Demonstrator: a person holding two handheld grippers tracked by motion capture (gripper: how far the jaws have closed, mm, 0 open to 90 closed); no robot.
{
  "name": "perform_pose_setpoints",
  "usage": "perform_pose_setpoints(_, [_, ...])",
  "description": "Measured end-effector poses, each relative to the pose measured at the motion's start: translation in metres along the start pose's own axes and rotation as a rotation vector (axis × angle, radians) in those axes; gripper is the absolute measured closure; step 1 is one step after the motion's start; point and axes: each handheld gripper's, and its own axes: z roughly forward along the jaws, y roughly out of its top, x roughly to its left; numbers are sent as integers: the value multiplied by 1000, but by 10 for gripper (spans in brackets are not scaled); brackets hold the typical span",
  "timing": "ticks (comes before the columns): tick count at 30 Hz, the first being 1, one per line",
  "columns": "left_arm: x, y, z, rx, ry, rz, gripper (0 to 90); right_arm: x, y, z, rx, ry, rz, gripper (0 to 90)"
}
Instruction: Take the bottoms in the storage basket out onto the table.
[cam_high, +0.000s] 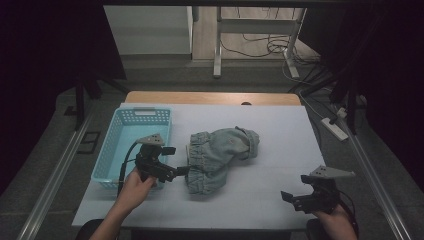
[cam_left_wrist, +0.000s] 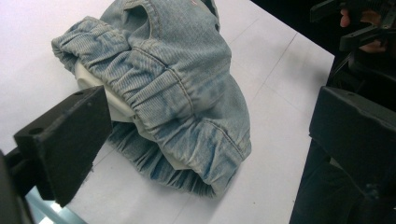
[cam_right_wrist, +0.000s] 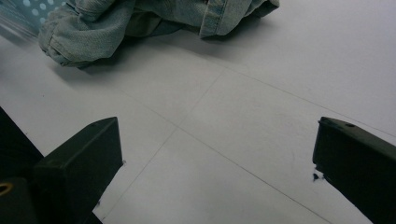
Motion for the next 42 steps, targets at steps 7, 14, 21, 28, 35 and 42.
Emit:
perform_pose_setpoints(7, [-1,-3,-6,-11,4,-3,1,0,0,0,0,-1,-1,19])
perform_pose_setpoints(14, [-5,-5,-11,-12,10,1,0,0,0,0,2,-1,-2,19])
perform_pose_setpoints(21, [-6,-9,-18,-22,17,-6,0,0,0,0,2,-1,-1,19])
perform_pose_setpoints(28, [-8,-14,-23,-23,30,-9,0,0,0,0,2,-3,-3,18])
perform_pose_setpoints(35, [-9,-19,-28,-34,44,-13,0,1,0,0,2,-3,-5,18])
perform_pose_setpoints(42, [-9,-24,-33,-41,51,-22,0,1,0,0,4,-3,-5,18])
